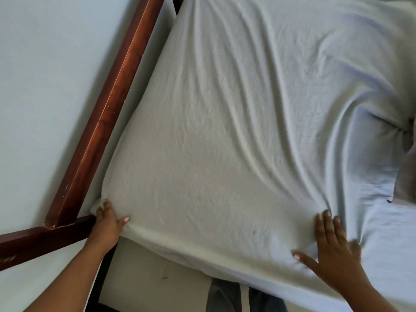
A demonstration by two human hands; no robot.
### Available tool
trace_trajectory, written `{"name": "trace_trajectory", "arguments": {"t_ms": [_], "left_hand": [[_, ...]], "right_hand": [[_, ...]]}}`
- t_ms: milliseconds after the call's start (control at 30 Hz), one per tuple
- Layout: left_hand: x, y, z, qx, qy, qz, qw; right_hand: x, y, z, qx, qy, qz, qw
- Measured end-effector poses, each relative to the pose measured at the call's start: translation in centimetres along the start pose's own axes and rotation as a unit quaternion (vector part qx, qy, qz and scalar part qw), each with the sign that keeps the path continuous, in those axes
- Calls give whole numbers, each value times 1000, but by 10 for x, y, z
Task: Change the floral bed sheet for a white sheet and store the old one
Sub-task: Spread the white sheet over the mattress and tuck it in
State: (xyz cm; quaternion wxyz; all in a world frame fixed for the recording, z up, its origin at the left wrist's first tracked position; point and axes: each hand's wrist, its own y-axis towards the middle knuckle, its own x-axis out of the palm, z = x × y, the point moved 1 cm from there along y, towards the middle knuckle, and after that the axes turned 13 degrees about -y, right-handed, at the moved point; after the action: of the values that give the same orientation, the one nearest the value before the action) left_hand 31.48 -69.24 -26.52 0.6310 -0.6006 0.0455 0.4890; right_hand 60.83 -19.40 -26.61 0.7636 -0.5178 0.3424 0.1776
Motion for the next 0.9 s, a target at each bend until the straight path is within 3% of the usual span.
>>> {"name": "trace_trajectory", "arguments": {"t_ms": [100, 167, 233, 333, 400, 467, 567, 733, 800, 900], "left_hand": [[8, -2, 22, -16, 150, 71, 986], [30, -19, 55, 60, 210, 107, 970], [68, -41, 95, 183, 206, 88, 957], [142, -66, 162, 332, 202, 57, 920], [186, -80, 201, 355, 221, 24, 908], [229, -97, 230, 373, 246, 6, 895], [279, -121, 251, 397, 269, -19, 877], [326, -173, 275, 472, 321, -133, 810], [337, -190, 295, 486, 279, -193, 806], [347, -230, 344, 433, 13, -244, 867]], "right_hand": [[-3, 4, -4, 23, 13, -15, 1000], [-19, 8, -14, 39, 56, -13, 998], [-41, 20, -24, 43, 74, 36, 996], [-59, 51, -24, -40, 45, 128, 990], [-60, 70, -16, -88, 25, 123, 988], [-49, 81, 9, -83, 20, 101, 991], [-31, 83, 55, 1, 54, 72, 996], [-27, 70, 93, 75, 131, 7, 989], [-38, 58, 107, 118, 213, 29, 969], [-61, 24, 128, 120, 262, 250, 924]]}}
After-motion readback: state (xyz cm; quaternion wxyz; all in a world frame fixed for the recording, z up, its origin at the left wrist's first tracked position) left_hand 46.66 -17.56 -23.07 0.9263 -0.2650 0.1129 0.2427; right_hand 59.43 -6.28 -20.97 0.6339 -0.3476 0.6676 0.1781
